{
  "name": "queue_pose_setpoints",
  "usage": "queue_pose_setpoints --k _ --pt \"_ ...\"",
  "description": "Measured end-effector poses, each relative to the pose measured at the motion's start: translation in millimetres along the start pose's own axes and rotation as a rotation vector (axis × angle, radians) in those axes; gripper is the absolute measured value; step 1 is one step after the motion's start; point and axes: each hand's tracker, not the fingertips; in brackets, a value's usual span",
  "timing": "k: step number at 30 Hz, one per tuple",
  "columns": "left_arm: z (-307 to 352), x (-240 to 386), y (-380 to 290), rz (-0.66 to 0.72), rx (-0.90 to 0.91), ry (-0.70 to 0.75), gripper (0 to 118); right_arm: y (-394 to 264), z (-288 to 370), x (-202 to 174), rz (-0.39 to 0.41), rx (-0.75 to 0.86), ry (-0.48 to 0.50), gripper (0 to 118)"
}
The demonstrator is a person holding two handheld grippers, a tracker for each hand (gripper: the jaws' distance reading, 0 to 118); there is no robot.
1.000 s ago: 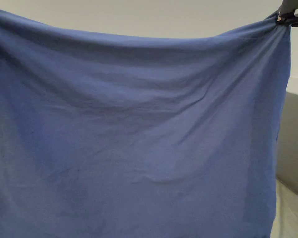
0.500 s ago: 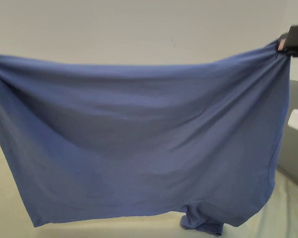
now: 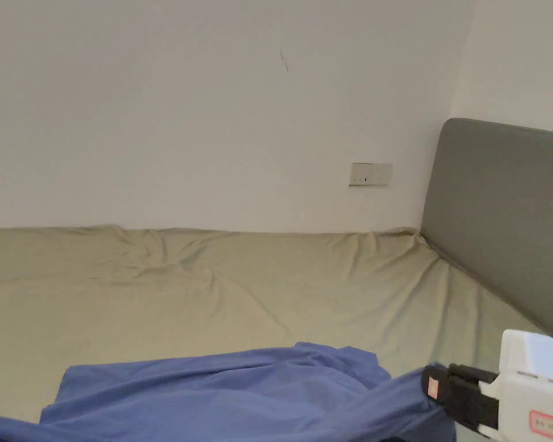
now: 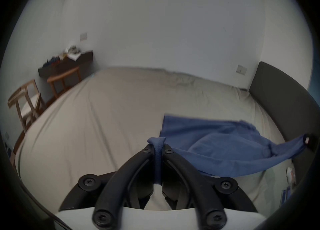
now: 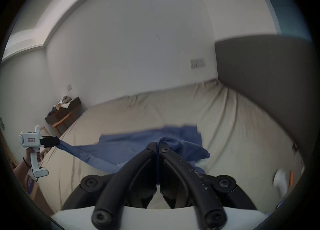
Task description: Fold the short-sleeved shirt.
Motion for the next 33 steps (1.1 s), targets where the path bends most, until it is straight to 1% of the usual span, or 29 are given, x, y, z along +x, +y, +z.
queue_pose_setpoints --k 1,3,4,5,8,11,13,15,18,19,20,21,25,26,27,29,31,32,33 --pt "3 -7 -17 0.009 -0.029 0.002 7 -23 8 0 -0.003 -0.032 -0.012 4" --pt "14 -16 -50 0.012 -0.055 0.012 7 -63 28 -1 0.039 -0.082 -0.034 4" --pt "22 -20 -66 0.004 -0.071 0.016 7 -82 37 -1 0.046 -0.1 -0.05 4" --pt "31 -22 -81 -0.003 -0.078 0.02 7 -99 46 0 0.038 -0.138 -0.055 4" --pt "57 -30 -119 -0.041 -0.107 0.035 7 -144 74 0 -0.001 -0.15 -0.071 4" --pt "87 -35 -145 -0.039 -0.115 0.021 7 -177 95 0 -0.047 -0.161 -0.087 4" --pt "99 -46 -159 -0.062 -0.11 0.056 7 -192 108 3 -0.082 -0.182 -0.075 4" --pt "116 -57 -171 -0.08 -0.095 0.087 7 -205 122 3 -0.077 -0.188 -0.085 4" --pt "138 -76 -195 -0.04 -0.108 0.117 7 -224 144 7 -0.105 -0.212 -0.087 4" --pt "143 -82 -203 0.004 -0.118 0.121 7 -232 151 8 -0.132 -0.227 -0.09 4" --pt "145 -84 -208 0.025 -0.132 0.106 7 -237 155 8 -0.141 -0.234 -0.088 4" --pt "145 -88 -216 0.031 -0.142 0.099 7 -243 159 9 -0.15 -0.241 -0.089 4" --pt "144 -76 -230 -0.037 -0.184 0.115 7 -262 172 19 -0.197 -0.267 -0.124 4" --pt "146 -74 -232 0.011 -0.174 0.089 7 -264 176 21 -0.206 -0.265 -0.128 4" --pt "148 -74 -234 0.027 -0.172 0.077 7 -266 179 23 -0.212 -0.261 -0.135 4" --pt "162 -68 -237 0.021 -0.166 0.077 7 -268 184 24 -0.198 -0.259 -0.16 4" --pt "164 -73 -239 0.038 -0.168 0.093 7 -270 181 27 -0.194 -0.272 -0.148 4" --pt "161 -80 -241 0.066 -0.173 0.098 7 -271 178 28 -0.202 -0.28 -0.138 11" --pt "156 -87 -244 0.105 -0.178 0.1 10 -272 175 28 -0.21 -0.293 -0.133 36"
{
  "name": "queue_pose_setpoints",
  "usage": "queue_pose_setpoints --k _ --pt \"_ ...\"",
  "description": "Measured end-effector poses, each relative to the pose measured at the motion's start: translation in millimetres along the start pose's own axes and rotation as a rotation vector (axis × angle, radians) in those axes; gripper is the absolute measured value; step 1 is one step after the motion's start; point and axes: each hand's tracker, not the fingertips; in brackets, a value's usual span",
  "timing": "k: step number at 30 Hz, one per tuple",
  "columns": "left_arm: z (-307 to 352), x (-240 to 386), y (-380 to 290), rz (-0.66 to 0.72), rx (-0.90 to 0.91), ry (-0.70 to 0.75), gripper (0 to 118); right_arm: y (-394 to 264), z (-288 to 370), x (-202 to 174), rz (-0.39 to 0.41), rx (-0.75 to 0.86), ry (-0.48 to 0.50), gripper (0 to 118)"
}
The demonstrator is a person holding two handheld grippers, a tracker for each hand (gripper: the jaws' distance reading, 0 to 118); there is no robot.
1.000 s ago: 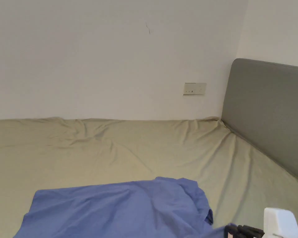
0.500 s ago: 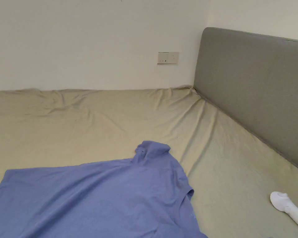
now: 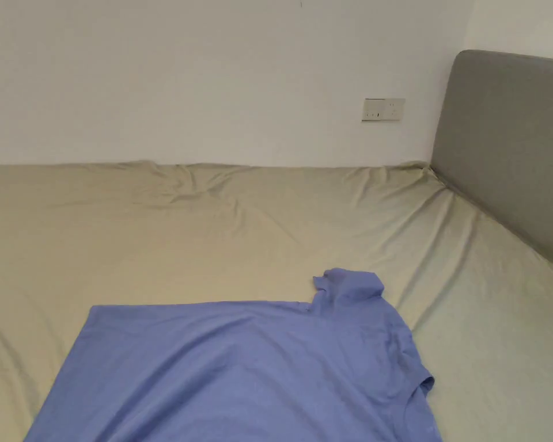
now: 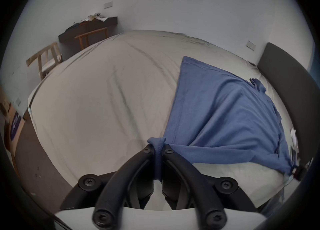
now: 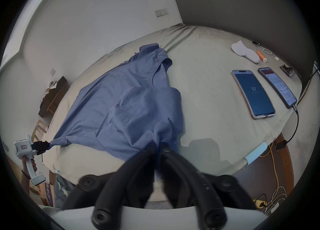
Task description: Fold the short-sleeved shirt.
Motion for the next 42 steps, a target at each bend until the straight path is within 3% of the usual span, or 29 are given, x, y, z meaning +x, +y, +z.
queue_pose_setpoints --k 1,2,3,4,6,10,11,12,13,14,15,16,18,24,25,26,27,28,29,32,33,35,36,37,38,39,42 --pt "-2 -2 -1 0.026 0.004 -0.009 23 -1 -5 -2 -0.002 -0.022 -0.009 61" --pt "-1 0 -1 0.032 0.001 -0.005 49 -2 -9 -2 -0.004 -0.048 0.0 85" --pt "-1 -1 -2 0.041 -0.005 -0.006 89 -5 -11 -2 -0.018 -0.064 0.013 117" --pt "-4 -5 -7 0.058 -0.011 -0.026 112 -6 -11 -3 -0.032 -0.081 0.021 118" --pt "12 -6 -12 0.109 0.009 -0.103 118 -7 0 -6 -0.084 -0.033 0.112 116" --pt "54 -4 -21 0.112 0.127 -0.124 117 6 23 -8 -0.213 0.046 0.283 118" --pt "62 -2 -22 0.098 0.129 -0.127 113 8 27 -10 -0.239 0.05 0.288 114" --pt "66 1 -25 0.08 0.128 -0.124 92 11 30 -11 -0.229 0.031 0.268 91" --pt "72 4 -26 0.041 0.127 -0.117 66 12 33 -11 -0.23 0.034 0.274 55" --pt "75 6 -27 0.024 0.133 -0.106 30 12 36 -13 -0.214 0.082 0.24 10" --pt "74 8 -27 0.004 0.139 -0.091 3 13 39 -16 -0.168 0.106 0.182 2" --pt "67 9 -30 0.003 0.135 -0.064 0 14 39 -20 -0.111 0.113 0.081 1" --pt "59 11 -29 -0.007 0.102 0.027 0 16 39 -20 -0.031 0.115 0.036 1" --pt "25 -1 -39 0.065 0.01 -0.002 0 5 31 -13 -0.062 0.081 0.037 1" --pt "19 -3 -39 0.07 0.011 0.01 13 5 33 -14 -0.068 0.075 0.039 1" --pt "12 -5 -37 0.065 0.006 0.043 40 5 32 -13 -0.078 0.071 0.041 1" --pt "6 -6 -36 0.062 -0.003 0.051 82 4 32 -12 -0.083 0.067 0.041 1" --pt "0 -6 -35 0.053 -0.022 0.05 101 4 31 -12 -0.084 0.066 0.038 1" --pt "-8 -6 -32 0.043 -0.035 0.044 106 5 31 -12 -0.08 0.061 0.035 1" --pt "-29 -1 -24 -0.003 -0.037 0.048 88 6 29 -12 -0.077 0.055 0.011 1" --pt "-37 1 -21 -0.004 -0.046 0.067 67 6 28 -13 -0.077 0.053 0.005 2" --pt "-51 1 -15 0.063 -0.106 0.055 6 8 25 -12 -0.086 0.039 -0.006 5" --pt "-53 2 -14 0.133 -0.137 0.023 5 9 24 -12 -0.089 0.031 -0.018 29" --pt "-54 2 -14 0.201 -0.142 0.001 5 9 23 -12 -0.085 0.028 -0.035 64" --pt "-52 3 -15 0.208 -0.125 0.025 5 9 20 -12 -0.071 0.018 -0.06 91" --pt "-50 2 -15 0.184 -0.119 0.02 5 9 17 -12 -0.051 -0.001 -0.07 105" --pt "-43 0 -18 0.189 -0.118 -0.001 5 8 6 -14 0.003 -0.024 -0.112 98"
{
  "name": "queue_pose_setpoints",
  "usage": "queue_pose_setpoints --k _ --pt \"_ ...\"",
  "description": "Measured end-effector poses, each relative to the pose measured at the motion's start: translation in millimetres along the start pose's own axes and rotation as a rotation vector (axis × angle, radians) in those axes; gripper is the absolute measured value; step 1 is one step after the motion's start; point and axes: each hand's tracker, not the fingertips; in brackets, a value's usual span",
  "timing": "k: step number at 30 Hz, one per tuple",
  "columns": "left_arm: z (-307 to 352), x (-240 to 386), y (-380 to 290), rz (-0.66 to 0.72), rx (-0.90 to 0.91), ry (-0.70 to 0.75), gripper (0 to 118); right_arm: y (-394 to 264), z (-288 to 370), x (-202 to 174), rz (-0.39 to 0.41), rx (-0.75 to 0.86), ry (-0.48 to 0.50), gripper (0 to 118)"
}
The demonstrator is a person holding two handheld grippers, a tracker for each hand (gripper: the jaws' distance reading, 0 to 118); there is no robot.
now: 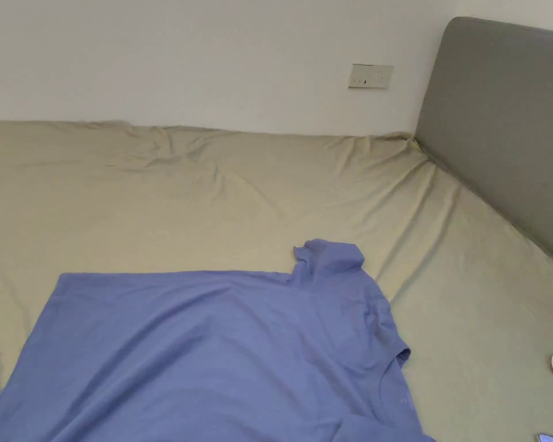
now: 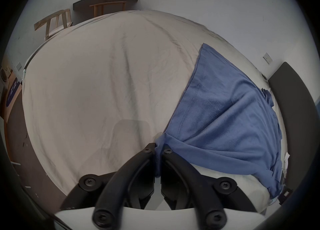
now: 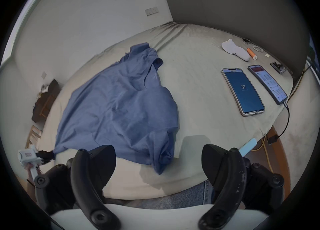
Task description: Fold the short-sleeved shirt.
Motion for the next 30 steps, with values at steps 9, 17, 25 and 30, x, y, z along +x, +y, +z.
queue_pose_setpoints --k 9,17,25,30 --pt "10 4 -1 0.047 0.007 -0.004 5 -2 -48 -9 0.006 -0.119 0.025 18" --pt "40 40 80 0.019 0.175 -0.126 5 96 -26 -27 0.047 0.087 0.095 16" --pt "-19 111 178 -0.071 0.234 -0.099 5 207 -103 -66 0.133 0.189 0.062 16" --pt "-84 131 187 -0.14 0.19 -0.008 28 225 -167 -71 0.104 0.104 0.053 64"
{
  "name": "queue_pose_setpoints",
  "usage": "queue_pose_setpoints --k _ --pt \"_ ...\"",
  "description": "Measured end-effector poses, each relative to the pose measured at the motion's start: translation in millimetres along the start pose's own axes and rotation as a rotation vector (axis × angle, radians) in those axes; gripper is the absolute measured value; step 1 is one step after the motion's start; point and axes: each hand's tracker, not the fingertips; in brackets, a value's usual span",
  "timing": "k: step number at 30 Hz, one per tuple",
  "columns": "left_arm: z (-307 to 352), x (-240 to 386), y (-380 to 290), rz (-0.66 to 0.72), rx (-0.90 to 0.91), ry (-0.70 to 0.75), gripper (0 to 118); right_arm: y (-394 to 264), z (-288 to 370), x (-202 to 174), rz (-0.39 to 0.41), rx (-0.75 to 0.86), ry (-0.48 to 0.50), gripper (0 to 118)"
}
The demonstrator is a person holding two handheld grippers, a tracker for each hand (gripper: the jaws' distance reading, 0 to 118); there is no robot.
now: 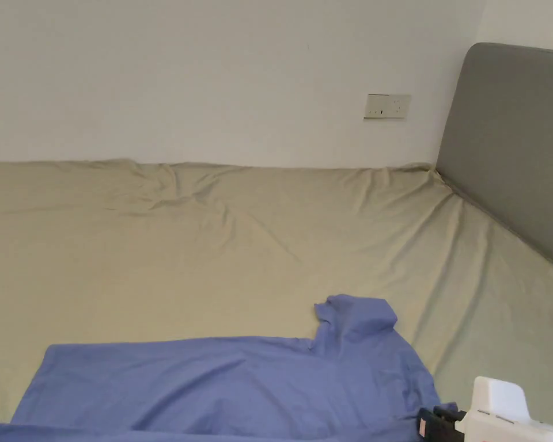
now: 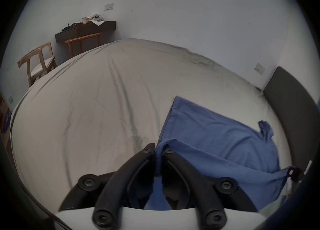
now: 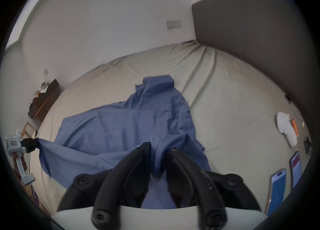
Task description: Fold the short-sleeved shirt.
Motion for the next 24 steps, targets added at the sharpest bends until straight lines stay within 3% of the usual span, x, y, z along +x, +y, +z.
queue_pose_setpoints --k 1,2,3,6,8,10,11,12,13,18,22,23,24 --pt "-6 3 -4 -0.014 -0.01 0.034 51 -2 -9 0 -0.012 -0.021 -0.004 85" --pt "-9 4 -9 -0.005 -0.012 0.04 72 -4 -15 2 -0.018 -0.037 -0.003 94" --pt "-8 1 -13 0.01 -0.02 0.025 84 -7 -15 3 -0.026 -0.045 0.001 89" --pt "11 -16 -29 0.09 -0.043 -0.098 90 -17 16 4 -0.022 0.053 0.007 85" --pt "34 -27 -39 0.063 -0.045 -0.099 79 -29 42 6 0.009 0.098 0.006 85" --pt "59 -30 -55 -0.027 -0.013 -0.063 24 -46 73 7 0.027 0.107 0.016 69" --pt "68 -32 -63 -0.061 -0.006 -0.042 0 -53 83 7 0.032 0.099 0.022 48" --pt "79 -37 -71 -0.083 -0.01 -0.037 0 -62 92 7 0.037 0.09 0.027 12" --pt "87 -42 -79 -0.09 -0.052 -0.077 0 -71 100 4 0.041 0.07 0.015 2" --pt "108 -59 -113 -0.025 -0.084 -0.097 0 -115 127 -4 0.08 0.005 -0.034 1" --pt "84 -73 -108 -0.03 -0.077 -0.043 3 -130 125 -1 -0.001 -0.07 0.014 1" --pt "75 -74 -103 -0.036 -0.071 -0.039 14 -130 126 -1 -0.008 -0.064 0.01 2" --pt "66 -74 -95 -0.038 -0.068 -0.04 46 -129 126 -2 -0.009 -0.06 0.008 2"
